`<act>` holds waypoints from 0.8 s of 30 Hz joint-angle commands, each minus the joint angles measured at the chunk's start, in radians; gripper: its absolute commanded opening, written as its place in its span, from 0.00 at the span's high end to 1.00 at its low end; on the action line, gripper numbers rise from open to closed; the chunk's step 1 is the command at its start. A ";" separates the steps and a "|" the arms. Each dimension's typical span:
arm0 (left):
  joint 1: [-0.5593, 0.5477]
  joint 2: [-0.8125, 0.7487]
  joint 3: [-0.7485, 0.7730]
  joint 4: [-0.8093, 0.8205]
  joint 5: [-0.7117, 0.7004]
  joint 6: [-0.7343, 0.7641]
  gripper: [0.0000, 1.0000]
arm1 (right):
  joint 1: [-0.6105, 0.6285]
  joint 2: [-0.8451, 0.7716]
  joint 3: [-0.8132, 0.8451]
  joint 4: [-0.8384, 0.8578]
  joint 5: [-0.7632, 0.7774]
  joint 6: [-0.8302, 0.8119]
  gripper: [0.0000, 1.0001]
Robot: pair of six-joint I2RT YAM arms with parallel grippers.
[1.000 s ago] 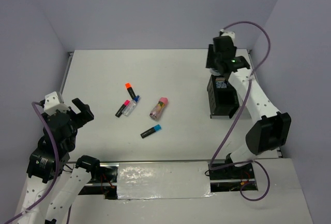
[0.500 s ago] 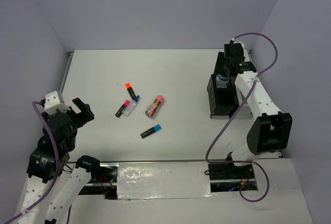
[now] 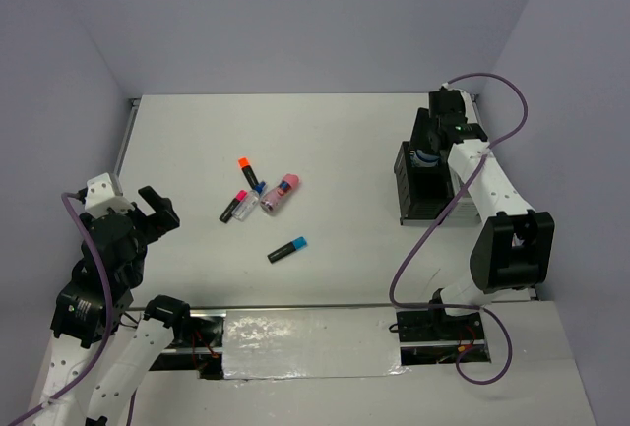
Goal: Sort the stationery into containers
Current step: Place the stationery in the storage box.
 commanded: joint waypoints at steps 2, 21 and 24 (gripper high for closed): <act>0.003 -0.004 -0.001 0.045 0.004 0.015 0.01 | -0.005 -0.025 0.007 0.045 -0.004 0.007 1.00; 0.003 0.213 0.048 0.105 0.243 0.069 0.01 | 0.039 -0.173 0.028 0.000 -0.142 0.028 0.00; -0.002 0.408 0.075 0.177 0.448 0.047 0.03 | 0.093 -0.259 -0.035 0.042 -0.257 0.022 0.00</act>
